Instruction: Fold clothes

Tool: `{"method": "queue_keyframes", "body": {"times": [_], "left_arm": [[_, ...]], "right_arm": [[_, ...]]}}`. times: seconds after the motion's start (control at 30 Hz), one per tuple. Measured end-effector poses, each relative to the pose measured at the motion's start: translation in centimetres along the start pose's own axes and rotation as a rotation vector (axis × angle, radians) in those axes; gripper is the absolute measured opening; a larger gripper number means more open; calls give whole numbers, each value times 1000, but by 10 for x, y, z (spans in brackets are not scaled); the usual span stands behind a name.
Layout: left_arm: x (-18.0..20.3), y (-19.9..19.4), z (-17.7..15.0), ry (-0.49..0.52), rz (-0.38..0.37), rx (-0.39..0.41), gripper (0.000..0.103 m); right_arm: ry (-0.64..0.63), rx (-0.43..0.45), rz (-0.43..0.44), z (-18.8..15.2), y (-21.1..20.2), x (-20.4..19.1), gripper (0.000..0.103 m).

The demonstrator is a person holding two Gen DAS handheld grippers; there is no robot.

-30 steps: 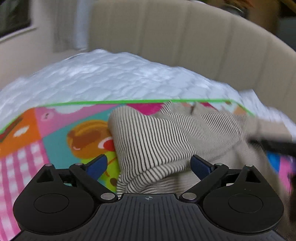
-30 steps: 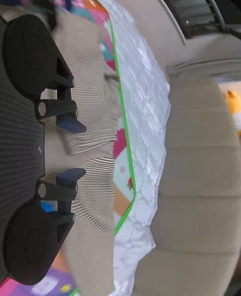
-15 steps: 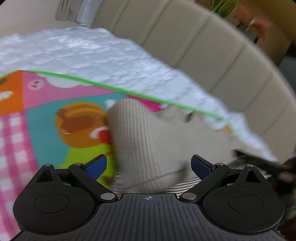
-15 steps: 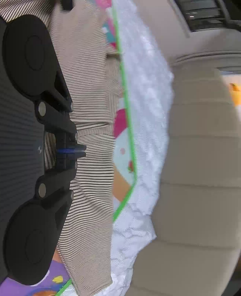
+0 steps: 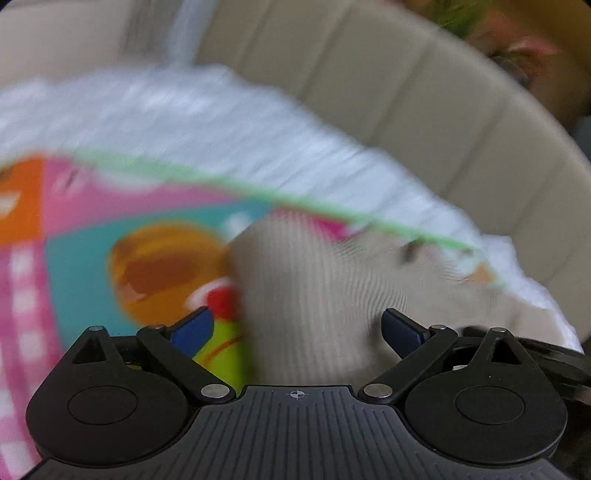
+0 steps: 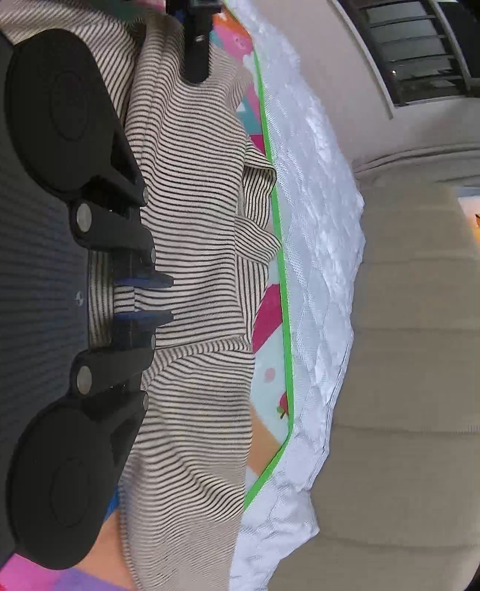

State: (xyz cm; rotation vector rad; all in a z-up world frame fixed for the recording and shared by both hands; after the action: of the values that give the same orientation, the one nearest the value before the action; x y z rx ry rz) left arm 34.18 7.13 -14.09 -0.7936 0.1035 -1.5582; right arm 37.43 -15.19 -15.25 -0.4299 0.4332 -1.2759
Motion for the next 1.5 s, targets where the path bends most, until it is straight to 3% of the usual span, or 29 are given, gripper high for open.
{"method": "queue_keyframes", "body": {"times": [0.1, 0.17, 0.27, 0.33, 0.4, 0.43, 0.6, 0.63, 0.73, 0.9, 0.97, 1.07, 1.17, 1.37, 1.5], "left_arm": [[-3, -6, 5, -15, 25, 5, 99], [-4, -15, 14, -7, 62, 81, 99], [11, -43, 37, -85, -109, 242, 99], [30, -54, 42, -67, -237, 284, 99], [47, -49, 31, 0, -289, 236, 99], [50, -41, 22, 18, -281, 189, 99], [42, -9, -3, 90, -143, 15, 99], [40, -7, -3, 84, -136, 2, 99], [37, -6, -7, 119, -117, -13, 99], [40, -9, -13, 177, -109, -17, 99], [39, -8, -15, 174, -108, -18, 99], [38, -5, -16, 172, -106, -20, 99], [38, -4, -16, 176, -103, -22, 99], [38, -5, -14, 161, -101, -29, 100], [35, -5, -14, 137, -105, -32, 101]], "right_arm": [[-62, -8, -11, 1, -2, -4, 11], [-96, -12, -16, 1, -2, -4, 11], [-137, -5, -28, 0, -6, -6, 11], [-151, 6, -28, 1, -10, -10, 11], [-131, 25, -4, 7, -16, -17, 12], [-121, 35, 7, 11, -19, -20, 14], [-35, 39, 128, 33, -11, -36, 17], [-31, 24, 134, 35, -4, -36, 18], [-79, -41, 29, 22, 18, -18, 17], [9, -14, 47, 15, 7, 0, 16], [39, -2, 37, 17, -4, 4, 21], [107, 34, -14, 21, -28, 33, 36], [159, 58, -118, 24, -46, 79, 37], [326, 117, -436, 8, -83, 201, 38], [505, 161, -549, -14, -101, 262, 38]]}}
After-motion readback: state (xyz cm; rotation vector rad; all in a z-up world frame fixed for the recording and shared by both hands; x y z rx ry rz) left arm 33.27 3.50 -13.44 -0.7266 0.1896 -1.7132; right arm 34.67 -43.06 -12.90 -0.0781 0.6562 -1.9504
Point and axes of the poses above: each gripper's, at about its wrist camera, not at the fingertips, and y roughly the way its jaws point, x to its right, z to its top, the point moved 8 cm from there along y, roughly the way its jaws point, and after that the axes turned 9 degrees about x, right-handed, at the moved point
